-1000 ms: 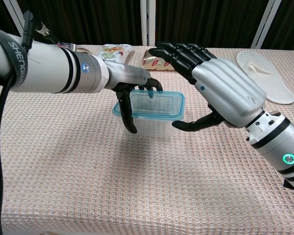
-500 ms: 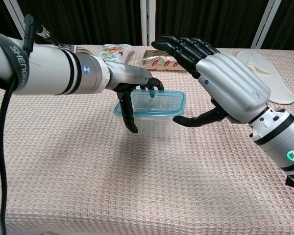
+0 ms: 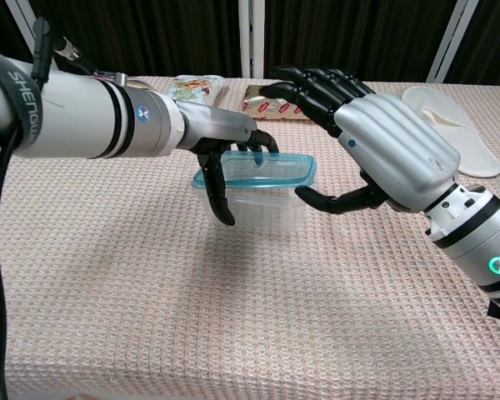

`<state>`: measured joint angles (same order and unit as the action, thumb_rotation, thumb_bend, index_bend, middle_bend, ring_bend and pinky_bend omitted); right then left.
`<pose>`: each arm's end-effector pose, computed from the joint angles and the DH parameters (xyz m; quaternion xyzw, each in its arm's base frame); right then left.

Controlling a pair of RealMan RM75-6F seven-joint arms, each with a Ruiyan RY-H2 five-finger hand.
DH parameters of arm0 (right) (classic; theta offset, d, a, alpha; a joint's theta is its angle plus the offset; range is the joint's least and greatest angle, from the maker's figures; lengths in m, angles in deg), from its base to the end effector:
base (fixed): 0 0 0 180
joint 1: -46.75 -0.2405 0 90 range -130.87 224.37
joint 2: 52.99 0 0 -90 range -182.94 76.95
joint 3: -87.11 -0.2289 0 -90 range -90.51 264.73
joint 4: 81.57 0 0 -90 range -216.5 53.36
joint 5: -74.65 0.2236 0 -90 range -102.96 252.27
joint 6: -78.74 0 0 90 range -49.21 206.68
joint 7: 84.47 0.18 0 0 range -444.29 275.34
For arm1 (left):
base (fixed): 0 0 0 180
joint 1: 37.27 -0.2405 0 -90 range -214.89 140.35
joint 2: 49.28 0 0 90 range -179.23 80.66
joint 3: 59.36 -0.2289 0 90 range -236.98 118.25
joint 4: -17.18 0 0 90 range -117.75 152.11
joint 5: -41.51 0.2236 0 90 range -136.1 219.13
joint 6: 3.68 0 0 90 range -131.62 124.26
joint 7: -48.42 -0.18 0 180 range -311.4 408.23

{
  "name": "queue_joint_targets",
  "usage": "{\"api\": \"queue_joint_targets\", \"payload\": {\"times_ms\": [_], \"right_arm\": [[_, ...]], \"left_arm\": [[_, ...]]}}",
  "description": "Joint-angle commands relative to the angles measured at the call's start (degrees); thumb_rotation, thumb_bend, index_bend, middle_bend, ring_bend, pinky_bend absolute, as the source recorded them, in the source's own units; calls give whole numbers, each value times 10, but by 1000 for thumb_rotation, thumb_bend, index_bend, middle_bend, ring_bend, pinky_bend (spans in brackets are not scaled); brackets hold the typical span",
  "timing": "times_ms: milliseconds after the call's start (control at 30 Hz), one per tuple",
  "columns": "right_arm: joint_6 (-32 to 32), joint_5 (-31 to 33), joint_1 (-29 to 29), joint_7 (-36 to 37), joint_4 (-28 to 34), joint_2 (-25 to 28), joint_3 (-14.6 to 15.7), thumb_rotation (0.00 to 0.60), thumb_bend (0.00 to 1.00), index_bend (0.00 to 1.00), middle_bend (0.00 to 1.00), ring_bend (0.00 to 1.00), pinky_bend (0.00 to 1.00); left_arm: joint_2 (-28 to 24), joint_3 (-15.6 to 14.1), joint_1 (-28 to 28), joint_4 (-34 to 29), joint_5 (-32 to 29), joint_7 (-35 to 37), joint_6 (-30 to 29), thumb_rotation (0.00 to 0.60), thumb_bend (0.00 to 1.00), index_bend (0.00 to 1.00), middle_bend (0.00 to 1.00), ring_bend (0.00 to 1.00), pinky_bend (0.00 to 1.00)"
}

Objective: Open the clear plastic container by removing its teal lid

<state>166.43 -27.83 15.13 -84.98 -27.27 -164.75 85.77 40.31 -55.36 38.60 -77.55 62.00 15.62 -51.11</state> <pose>-0.1030 -0.2753 -0.0739 0.7015 -0.2071 0.5853 0.3499 -0.0109 0.3341 -0.1075 -0.8269 -0.4118 -0.2366 0.3010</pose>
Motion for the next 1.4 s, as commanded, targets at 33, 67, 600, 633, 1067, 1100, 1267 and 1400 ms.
{"api": "queue_joint_targets", "payload": {"times_ms": [33, 67, 600, 633, 1067, 1100, 1267, 1400], "right_arm": [[2, 0, 1, 5, -6, -3, 1, 600, 265, 281, 88, 0, 0], [3, 0, 0, 7, -9, -5, 0, 600, 279, 307, 95, 0, 0], [7, 0, -3, 11, -28, -19, 0, 600, 363, 546, 172, 0, 0], [8, 0, -3, 11, -30, -20, 0, 600, 380, 553, 175, 0, 0], [28, 4, -5, 28, -57, -37, -10, 600, 466, 693, 205, 0, 0], [30, 4, -6, 29, -60, -38, -11, 600, 466, 707, 208, 0, 0], [53, -1, -9, 21, -79, -46, -18, 600, 461, 792, 234, 0, 0], [74, -4, -14, 20, -94, -56, -27, 600, 454, 835, 251, 0, 0]], "left_arm": [[-4, 3, -4, -3, 5, 7, 3, 600, 60, 81, 196, 101, 147], [-6, 3, -6, -3, 8, 9, 4, 600, 60, 77, 194, 101, 147], [-20, 5, -19, -19, 28, 27, 5, 600, 58, 27, 127, 67, 144], [-21, 5, -20, -20, 28, 29, 6, 600, 57, 25, 117, 57, 142], [-37, -2, -36, -32, 55, 34, -6, 600, 41, 0, 0, 0, 38], [-38, -4, -36, -32, 55, 31, -10, 600, 41, 0, 0, 0, 36], [-48, -13, -40, -37, 50, 13, -36, 600, 38, 0, 0, 0, 5], [-64, -15, -50, -42, 43, 16, -42, 600, 38, 0, 0, 0, 3]]}}
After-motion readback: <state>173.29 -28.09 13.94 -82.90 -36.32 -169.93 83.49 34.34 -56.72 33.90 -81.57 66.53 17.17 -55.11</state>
